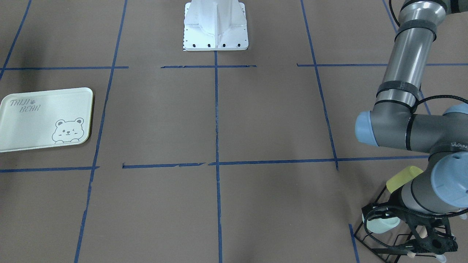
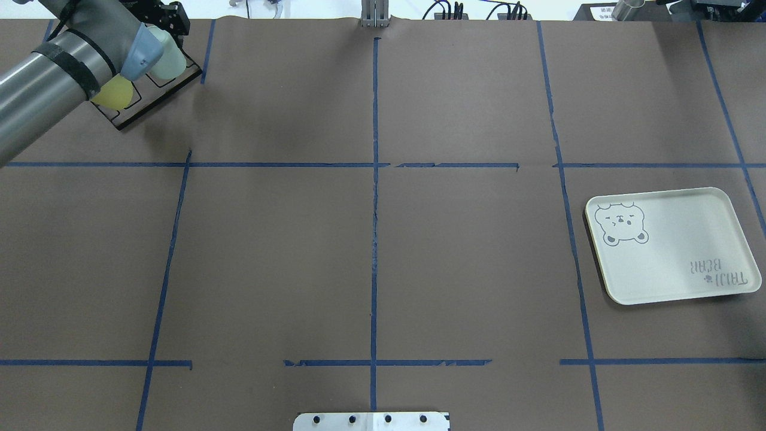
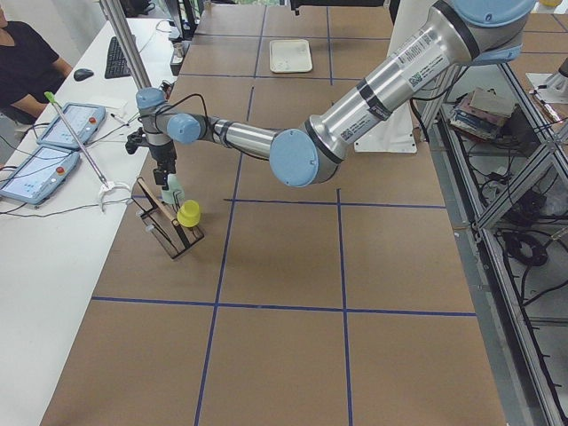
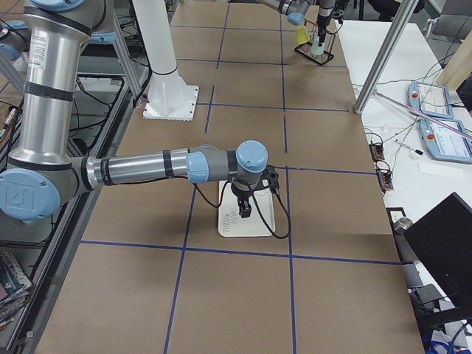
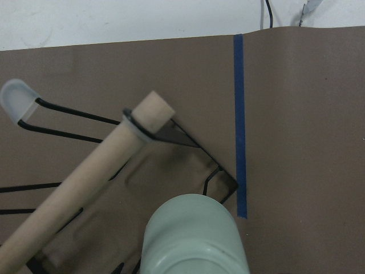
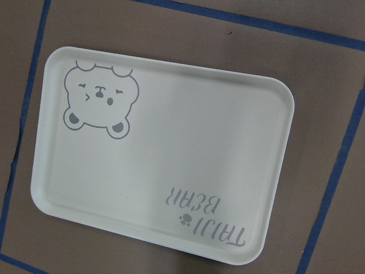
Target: Left arm grabs green cup and hands to right arm on tray
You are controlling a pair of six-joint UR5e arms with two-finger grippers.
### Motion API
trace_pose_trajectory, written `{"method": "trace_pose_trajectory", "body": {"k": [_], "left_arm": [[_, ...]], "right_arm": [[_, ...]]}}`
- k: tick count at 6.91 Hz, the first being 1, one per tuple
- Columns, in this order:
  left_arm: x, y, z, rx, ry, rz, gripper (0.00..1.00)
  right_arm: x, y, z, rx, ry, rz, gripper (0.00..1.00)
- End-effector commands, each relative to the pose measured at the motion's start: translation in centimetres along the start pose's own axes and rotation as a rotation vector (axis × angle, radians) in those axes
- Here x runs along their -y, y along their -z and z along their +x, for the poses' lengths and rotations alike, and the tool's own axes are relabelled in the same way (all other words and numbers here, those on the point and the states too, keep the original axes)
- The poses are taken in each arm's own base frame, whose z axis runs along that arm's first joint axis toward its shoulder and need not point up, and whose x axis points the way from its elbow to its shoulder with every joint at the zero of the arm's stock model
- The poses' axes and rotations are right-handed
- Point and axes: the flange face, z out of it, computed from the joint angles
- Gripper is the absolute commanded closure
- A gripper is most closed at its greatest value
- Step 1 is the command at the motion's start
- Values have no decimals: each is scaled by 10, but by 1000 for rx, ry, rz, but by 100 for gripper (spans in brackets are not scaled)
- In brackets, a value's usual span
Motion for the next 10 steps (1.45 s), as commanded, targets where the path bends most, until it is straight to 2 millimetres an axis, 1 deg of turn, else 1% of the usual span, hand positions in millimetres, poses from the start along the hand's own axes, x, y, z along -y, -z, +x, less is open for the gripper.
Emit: {"method": "trace_pose_trajectory", "body": {"k": [1,3,6,7,8,9,10], "left_arm": [[0,-1,1,-1,-7,10,9],[1,1,1,-5,-13,20,10],[0,-5,-3,0,-12,19,12],[-1,-7,-5,2,-11,17,15],[0,-6,-4,1,-8,18,53],[0,-6,-6,0,-18,18,93],[3,2,-10,-4,-15,29,100]], "right_arm": [[0,-2,3,0,-4,-4,0],[-1,-3,3,0,-6,-5,0],[-1,-3,3,0,-6,-5,0],[-1,-3,3,0,-6,-4,0],[-1,-3,4,0,-7,-5,0],[-1,-4,3,1,-6,-7,0],[1,-5,1,7,-2,-9,0]]}}
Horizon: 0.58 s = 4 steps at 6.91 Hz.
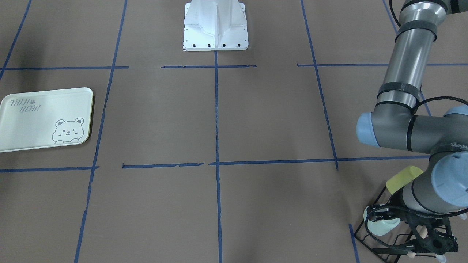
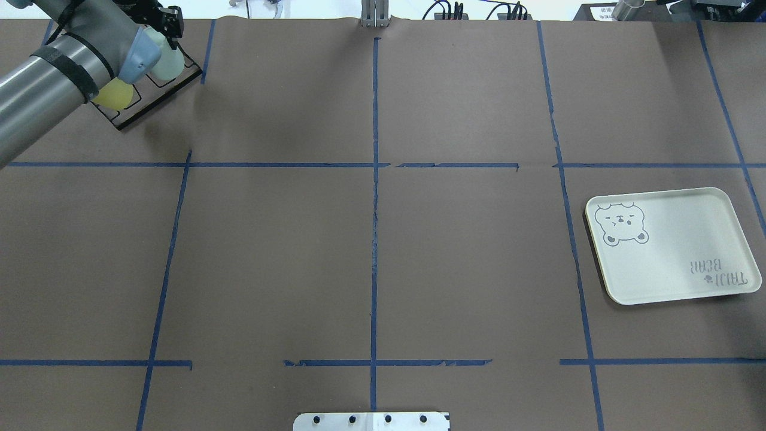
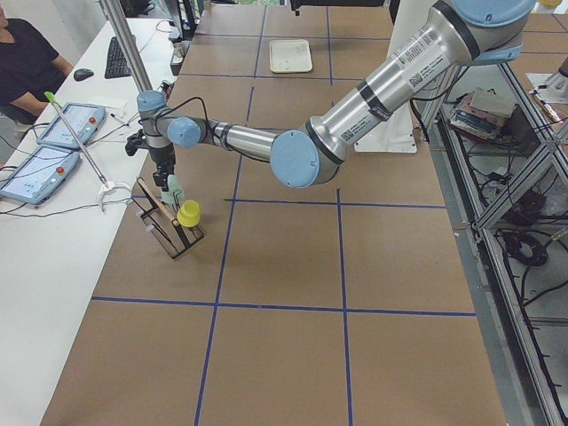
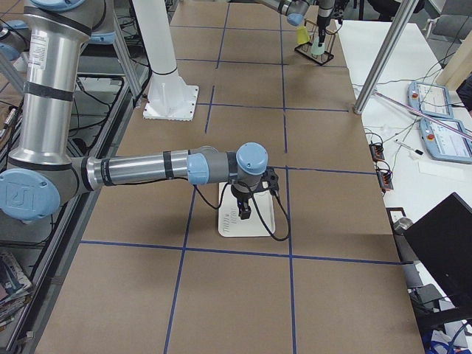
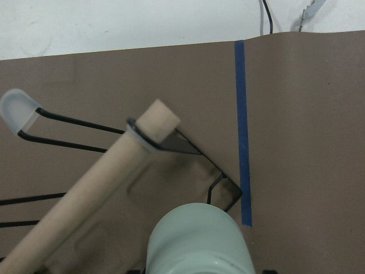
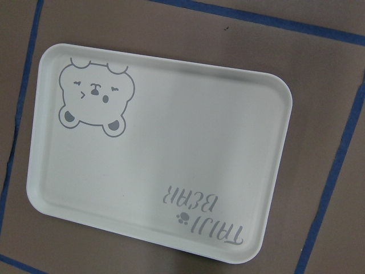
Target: Left arm grabs green cup and hands to right arm on tray
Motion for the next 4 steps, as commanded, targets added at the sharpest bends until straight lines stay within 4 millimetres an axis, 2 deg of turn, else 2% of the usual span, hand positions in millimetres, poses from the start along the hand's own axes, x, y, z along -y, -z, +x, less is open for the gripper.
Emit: {"method": "trace_pose_trajectory", "body": {"k": [1,2,3,4], "left_arm": [[14,56,-13,-38,8,69,100],[-3,89,-23,-88,10,81,100],[-11,114,-27,-120,-1,113,100],[-15,129,-25,-141,1,132,100]], "right_arm": [[1,-2,-2,7,4,-3,0],[3,-1,-5,7,11,-2,0],[12,3,-9,7,21,8,0],[16,4,-12,7,30,11,0]]}}
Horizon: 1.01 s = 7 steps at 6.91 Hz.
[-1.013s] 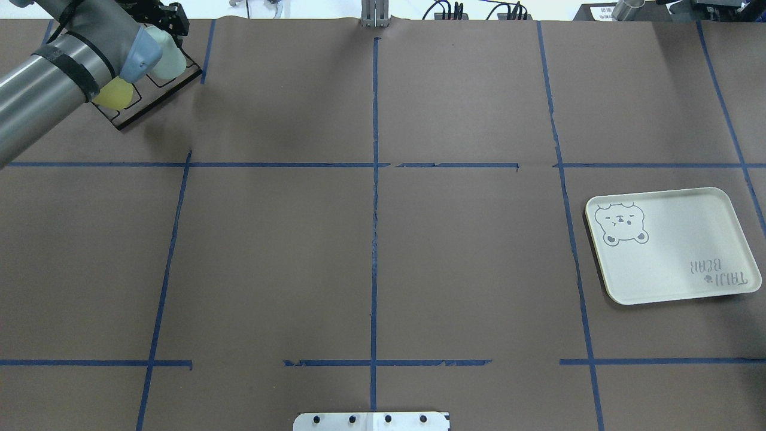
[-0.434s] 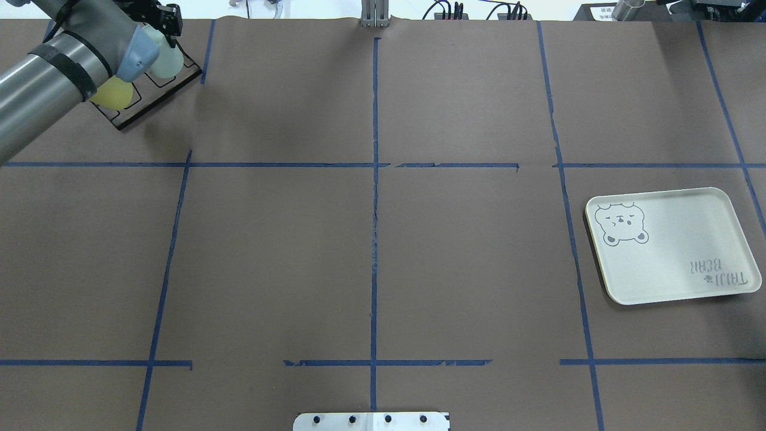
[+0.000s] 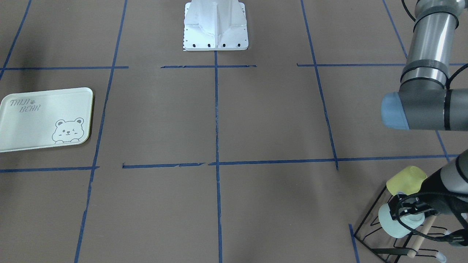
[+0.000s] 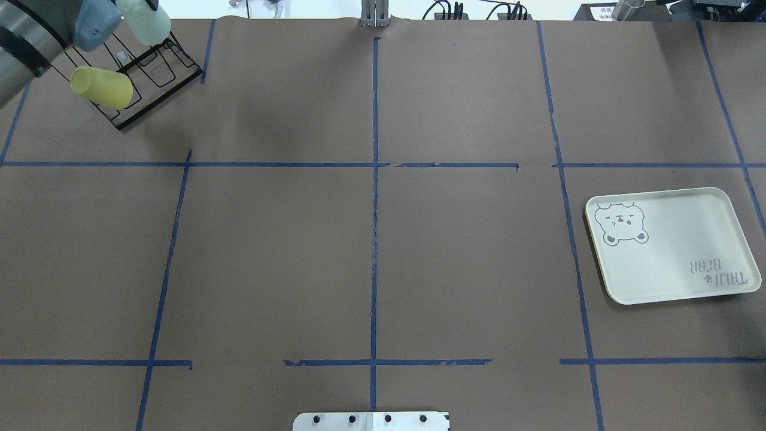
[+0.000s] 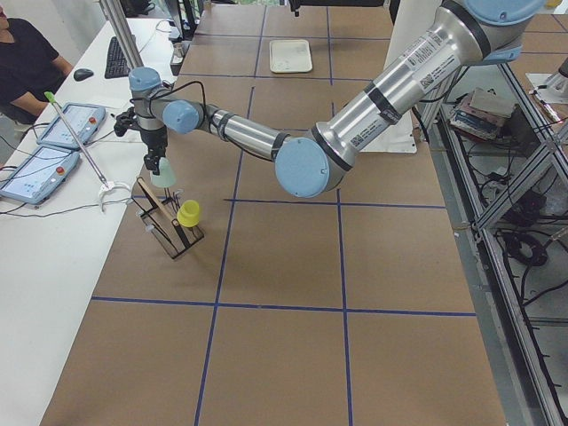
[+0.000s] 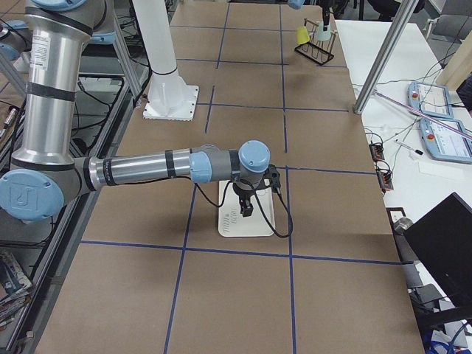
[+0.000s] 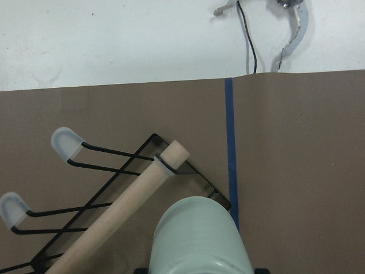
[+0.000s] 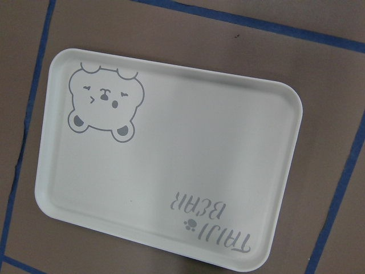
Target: Left arm grabs green cup and hands to right arm on tray
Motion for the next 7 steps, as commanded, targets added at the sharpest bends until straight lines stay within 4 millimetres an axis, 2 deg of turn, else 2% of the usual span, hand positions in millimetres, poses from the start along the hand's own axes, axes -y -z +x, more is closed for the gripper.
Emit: {"method": "trace_pose_trajectory", "body": {"k": [1,2,3,4,5,6,7], "left_arm": [[-14,44,13,-52,51,13,100],[-31,57,42,-92,164,29,100],[-95,42,96,-165,210,6,100],[-146,41,143,-235,290,-26,100],[-181,36,191,-303,345,-69,100],[-229,30,249,-395,418,-94,98],[-268,27,288,-525,520,-99,98]], "right_arm": [[23,3,-19,3,49,10,0],[52,-4,-49,10,92,2,0],[82,-13,-92,25,85,-4,0],[105,-25,-136,41,78,7,0],[123,-41,-180,46,57,32,0],[138,-47,-231,76,20,92,0],[145,-43,-280,159,-50,152,0]]}}
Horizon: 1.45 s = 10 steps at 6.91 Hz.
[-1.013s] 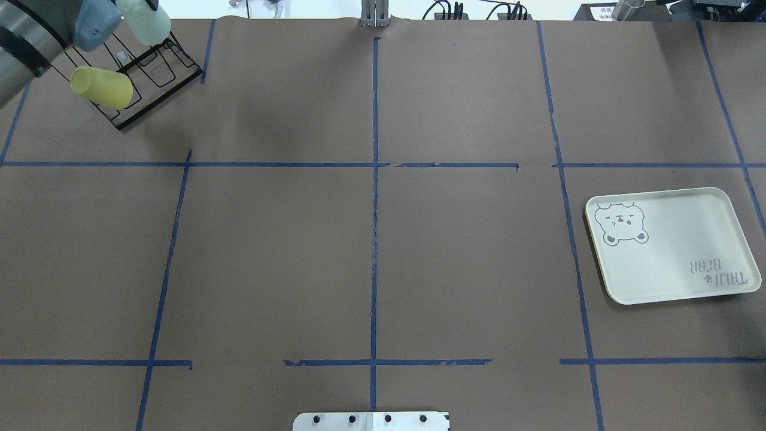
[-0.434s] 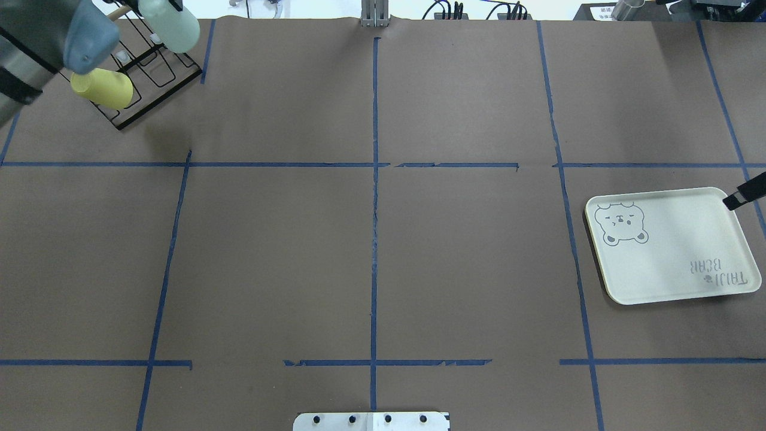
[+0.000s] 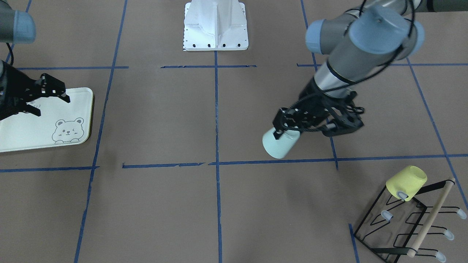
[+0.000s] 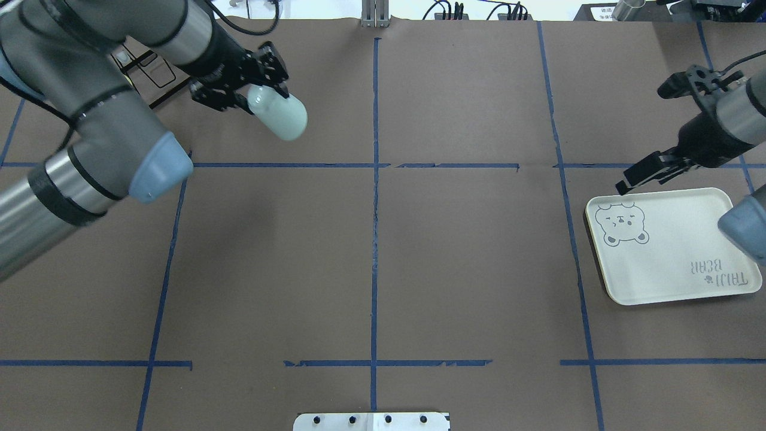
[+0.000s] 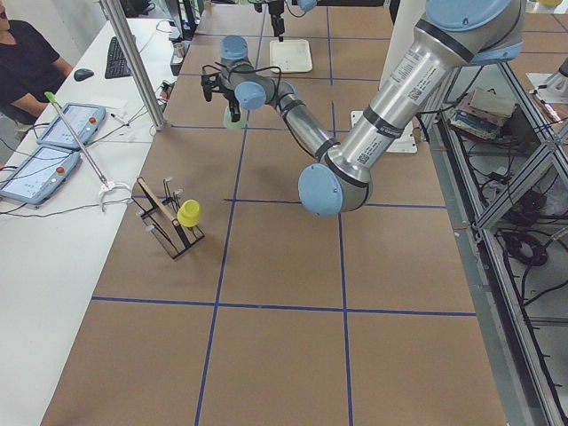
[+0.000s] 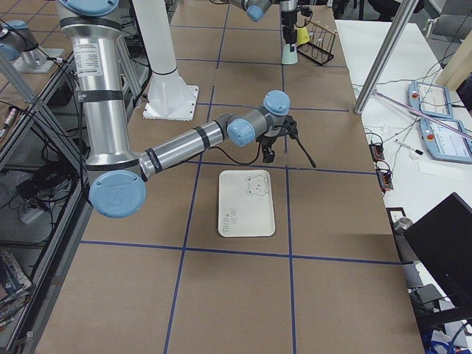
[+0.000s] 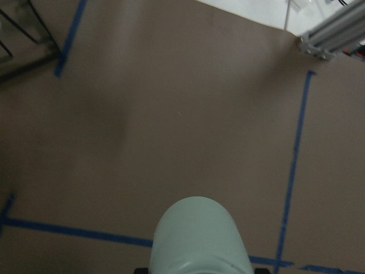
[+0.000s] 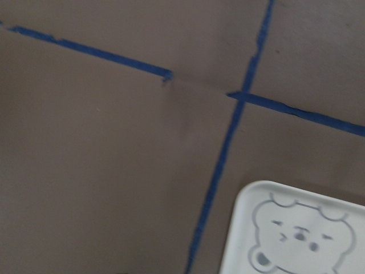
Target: Left arm grabs green cup and hands to right arm on tray
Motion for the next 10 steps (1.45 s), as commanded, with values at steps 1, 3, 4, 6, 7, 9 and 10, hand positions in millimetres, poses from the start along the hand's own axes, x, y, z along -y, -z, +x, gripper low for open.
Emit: {"method": "trace_pose_trajectory", "body": {"k": [1,3,4,6,7,9,10], "left_arm": [[-98,-18,31,-320,247,-66,98],[-125,-14,-7,-633,293,-183,100],[-138,-9,-12,-728,357,-226,100],[-153,5,-30,-872,379,-339,100],[-174,-3,-39,-930,347,-414,100],[-197,2,-48,-1018,349,-539,100],[-208,2,-54,-1047,368,-607,100]], "right_arm": [[5,-4,-90,188,-92,128,0],[-22,10,-134,465,-195,189,0],[-37,22,-149,592,-219,190,0],[-47,38,-180,799,-294,211,0],[-64,29,-200,934,-306,220,0],[-95,14,-230,1165,-299,229,0],[-90,17,-241,1186,-284,229,0]]}}
